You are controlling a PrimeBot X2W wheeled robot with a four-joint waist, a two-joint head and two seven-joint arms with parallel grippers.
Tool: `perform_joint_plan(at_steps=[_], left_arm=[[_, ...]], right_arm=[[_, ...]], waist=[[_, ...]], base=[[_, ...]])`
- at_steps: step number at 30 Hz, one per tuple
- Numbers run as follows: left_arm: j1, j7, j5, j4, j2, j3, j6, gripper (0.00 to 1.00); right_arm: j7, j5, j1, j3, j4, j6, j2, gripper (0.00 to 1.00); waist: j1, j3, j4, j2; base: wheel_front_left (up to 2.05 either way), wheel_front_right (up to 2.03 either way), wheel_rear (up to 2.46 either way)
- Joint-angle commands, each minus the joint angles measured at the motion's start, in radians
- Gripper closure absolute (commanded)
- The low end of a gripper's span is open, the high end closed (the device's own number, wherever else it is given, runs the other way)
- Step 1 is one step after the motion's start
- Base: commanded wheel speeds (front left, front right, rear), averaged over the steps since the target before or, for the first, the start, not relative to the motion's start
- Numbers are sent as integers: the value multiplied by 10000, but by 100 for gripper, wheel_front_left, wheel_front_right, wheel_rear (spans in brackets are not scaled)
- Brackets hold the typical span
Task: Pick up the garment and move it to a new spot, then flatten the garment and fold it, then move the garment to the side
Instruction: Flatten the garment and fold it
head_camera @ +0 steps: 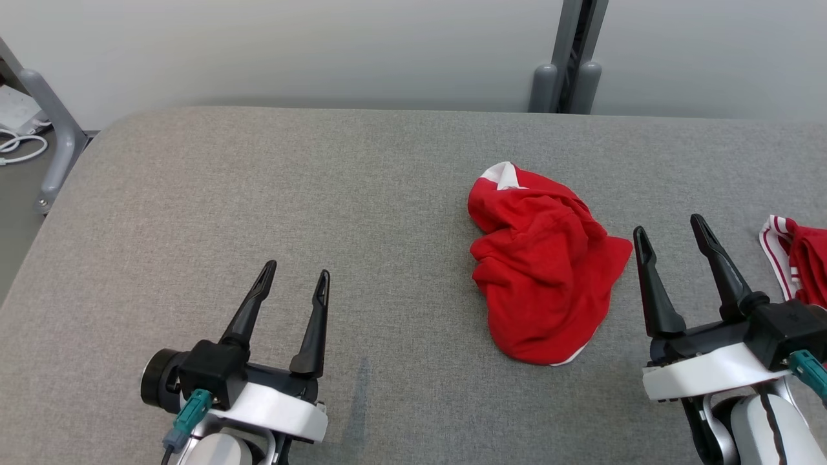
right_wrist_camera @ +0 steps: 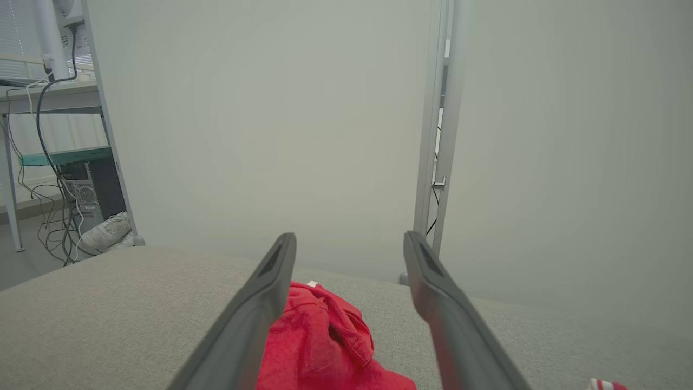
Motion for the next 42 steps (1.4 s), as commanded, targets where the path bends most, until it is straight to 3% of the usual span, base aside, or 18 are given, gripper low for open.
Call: perform_joint_plan(at_steps=[1,21,28,38,39,40,42], left_arm=[[-162,-40,-39,-12,29,-8,-1,0],[-422,-40,-138,57,30,-248,59,0],[-640,-40,-237,101,29,-529,122,0],[-759,-40,-538,140,29,-920,350,0],[-767,-40,-564,147,31,-951,363,0],[-762,-40,-590,163,34,-968,373,0],[-702,-39,-597,192,31,-970,395,0]], right_arm=[[-67,-50,-91,-40,-16,-5,-6,0],[173,-1,-644,229,307,-4,-181,0],[1220,107,-1781,678,1298,-5,-638,0],[3483,930,-3272,1405,3836,-4,-1372,0],[3508,1004,-3357,1512,3964,-4,-1432,94],[3386,1075,-3466,1558,4038,-4,-1510,100],[3177,1238,-3526,1800,4132,-5,-1515,100]], waist=[[0,19,5,-1],[0,280,206,-1],[0,618,699,-1],[0,843,1536,-1],[0,846,1625,-1],[0,834,1705,-1],[0,783,1825,-1]], base=[[0,0,0],[0,0,0],[0,0,0],[0,0,0],[0,0,0],[0,0,0],[0,0,0]])
